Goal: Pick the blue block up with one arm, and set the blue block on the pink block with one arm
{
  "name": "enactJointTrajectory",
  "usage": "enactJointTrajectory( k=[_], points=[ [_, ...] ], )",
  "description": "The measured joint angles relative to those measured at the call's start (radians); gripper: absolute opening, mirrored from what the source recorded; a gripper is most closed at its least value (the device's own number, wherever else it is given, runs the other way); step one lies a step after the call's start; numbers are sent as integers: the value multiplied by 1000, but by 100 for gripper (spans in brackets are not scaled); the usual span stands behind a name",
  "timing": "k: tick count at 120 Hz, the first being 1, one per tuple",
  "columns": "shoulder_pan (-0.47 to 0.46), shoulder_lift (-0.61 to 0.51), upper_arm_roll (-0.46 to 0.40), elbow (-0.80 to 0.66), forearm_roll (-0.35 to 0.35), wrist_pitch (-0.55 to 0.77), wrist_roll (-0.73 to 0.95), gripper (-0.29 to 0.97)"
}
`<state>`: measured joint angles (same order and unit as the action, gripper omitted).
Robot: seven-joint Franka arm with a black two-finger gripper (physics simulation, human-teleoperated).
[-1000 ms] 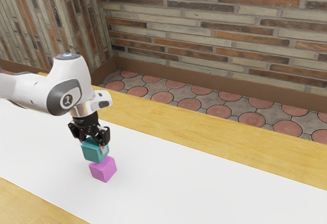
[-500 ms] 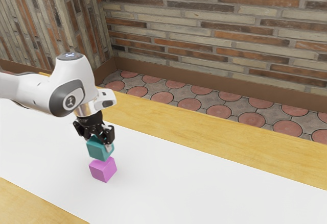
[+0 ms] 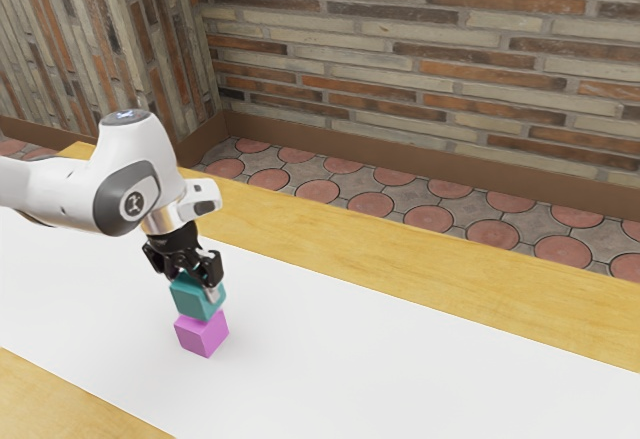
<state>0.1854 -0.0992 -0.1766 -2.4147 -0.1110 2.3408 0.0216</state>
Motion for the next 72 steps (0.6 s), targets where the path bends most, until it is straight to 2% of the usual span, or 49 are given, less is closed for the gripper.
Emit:
enactJointTrajectory(
  k=[72],
  points=[
    [4, -28, 11, -43, 13, 10, 90, 39]
  ],
)
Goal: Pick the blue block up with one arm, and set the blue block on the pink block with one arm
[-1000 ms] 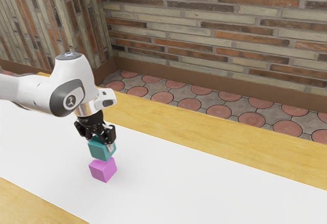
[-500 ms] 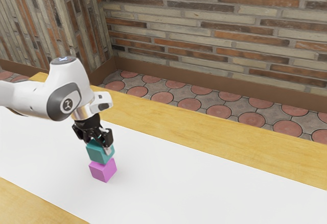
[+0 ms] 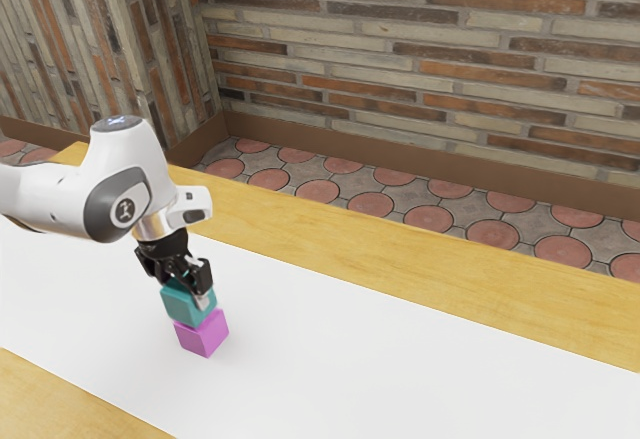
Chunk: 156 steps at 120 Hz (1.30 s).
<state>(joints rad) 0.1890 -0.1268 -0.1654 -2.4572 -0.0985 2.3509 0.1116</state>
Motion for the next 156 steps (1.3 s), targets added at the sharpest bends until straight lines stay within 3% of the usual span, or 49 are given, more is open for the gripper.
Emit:
enactJointTrajectory(
  k=[156],
  points=[
    [2, 7, 11, 1, 3, 1, -65, 37]
  ],
)
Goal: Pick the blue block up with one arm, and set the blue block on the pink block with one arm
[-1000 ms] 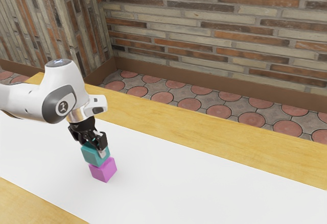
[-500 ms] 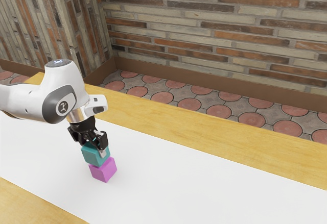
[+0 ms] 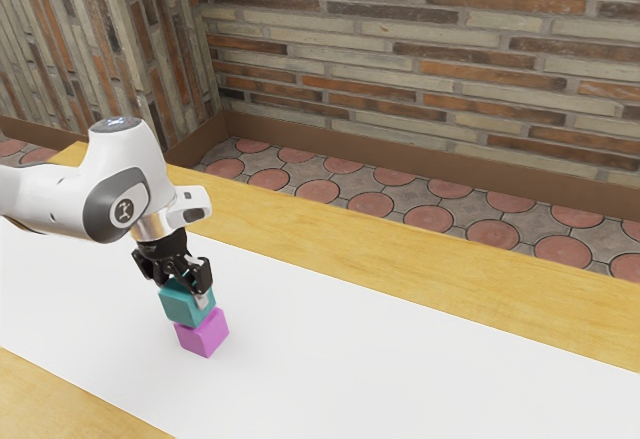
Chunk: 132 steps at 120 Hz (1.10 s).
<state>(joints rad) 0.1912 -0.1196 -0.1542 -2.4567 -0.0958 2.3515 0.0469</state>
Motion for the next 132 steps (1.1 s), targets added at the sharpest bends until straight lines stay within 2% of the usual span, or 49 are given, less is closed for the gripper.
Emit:
enactJointTrajectory(
  k=[132],
  points=[
    [-3, 10, -2, 3, 17, 13, 3, 35]
  ],
)
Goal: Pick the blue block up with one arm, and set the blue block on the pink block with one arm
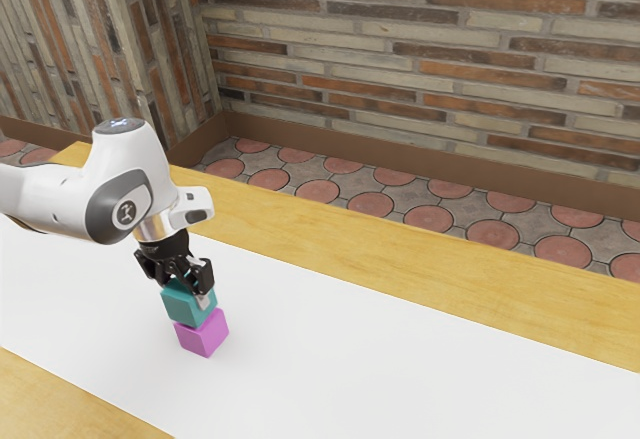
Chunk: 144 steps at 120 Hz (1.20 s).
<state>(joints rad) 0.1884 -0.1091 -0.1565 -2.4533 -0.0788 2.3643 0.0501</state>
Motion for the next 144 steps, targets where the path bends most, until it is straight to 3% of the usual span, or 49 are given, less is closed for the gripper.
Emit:
enactJointTrajectory(
  k=[66, 97, 134, 144],
  points=[
    [-3, 5, -1, 0, 0, 8, 11, 35],
    [-3, 5, -2, 0, -11, 6, 22, 58],
    [-6, -11, -5, 6, -13, 3, 34, 66],
    [-8, -64, -14, 8, -14, -3, 37, 66]
  ],
)
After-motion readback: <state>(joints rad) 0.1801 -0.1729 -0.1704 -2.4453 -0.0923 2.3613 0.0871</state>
